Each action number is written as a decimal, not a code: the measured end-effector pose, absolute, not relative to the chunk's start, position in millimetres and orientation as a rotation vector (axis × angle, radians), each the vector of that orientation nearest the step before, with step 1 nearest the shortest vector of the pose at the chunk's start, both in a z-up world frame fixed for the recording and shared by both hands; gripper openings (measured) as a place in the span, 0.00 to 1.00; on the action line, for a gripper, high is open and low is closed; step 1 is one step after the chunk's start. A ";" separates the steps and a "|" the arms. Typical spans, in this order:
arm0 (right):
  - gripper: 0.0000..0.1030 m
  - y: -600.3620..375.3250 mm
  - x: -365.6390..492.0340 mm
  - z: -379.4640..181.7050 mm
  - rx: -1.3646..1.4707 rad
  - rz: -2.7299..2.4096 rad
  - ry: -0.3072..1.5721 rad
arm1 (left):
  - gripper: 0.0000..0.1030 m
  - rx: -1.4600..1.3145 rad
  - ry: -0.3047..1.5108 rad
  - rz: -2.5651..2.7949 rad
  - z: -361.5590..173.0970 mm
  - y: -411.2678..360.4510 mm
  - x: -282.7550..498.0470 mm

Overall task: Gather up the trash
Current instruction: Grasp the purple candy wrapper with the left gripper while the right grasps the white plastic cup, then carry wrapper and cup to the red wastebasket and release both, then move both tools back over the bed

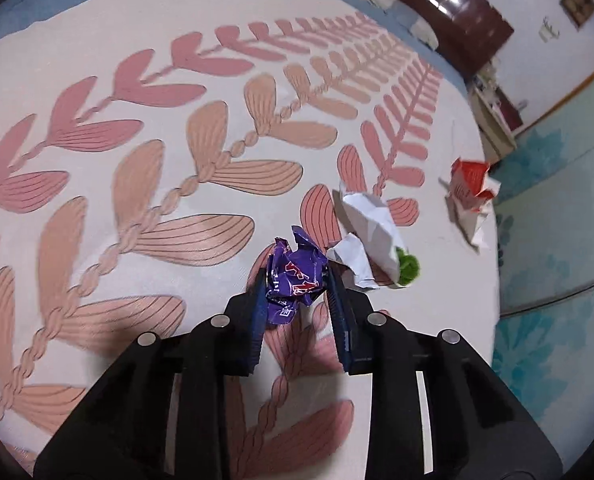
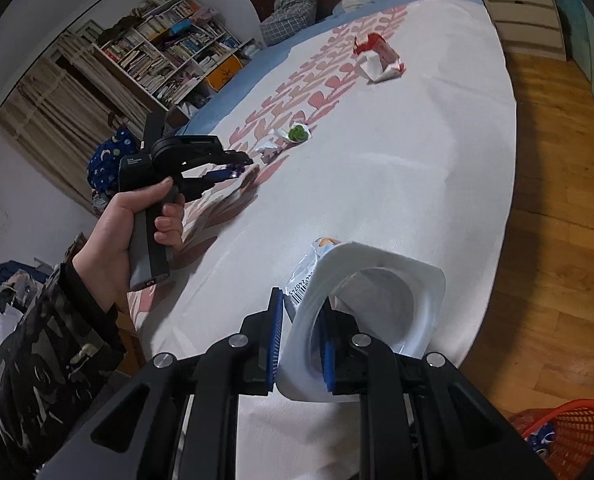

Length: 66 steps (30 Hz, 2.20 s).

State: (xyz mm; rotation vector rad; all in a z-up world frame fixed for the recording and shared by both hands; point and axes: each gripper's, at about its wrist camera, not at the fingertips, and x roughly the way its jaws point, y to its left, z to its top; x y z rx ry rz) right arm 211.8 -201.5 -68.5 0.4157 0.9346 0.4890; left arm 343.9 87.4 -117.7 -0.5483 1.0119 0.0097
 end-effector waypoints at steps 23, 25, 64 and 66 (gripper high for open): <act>0.19 -471.4 -4.7 15.7 0.449 0.051 0.688 | 0.28 -0.204 0.835 -0.673 45.5 -236.4 118.2; 0.20 -489.9 -19.5 -7.0 0.478 0.019 0.730 | 0.28 -0.127 0.898 -0.735 22.0 -287.0 110.5; 0.71 -512.3 -43.3 -185.4 0.727 -0.137 1.024 | 0.74 0.166 1.198 -0.760 -117.7 -366.6 96.2; 0.71 -497.6 -32.7 -176.0 0.696 -0.107 1.026 | 0.74 0.115 1.141 -0.753 -98.1 -347.1 96.2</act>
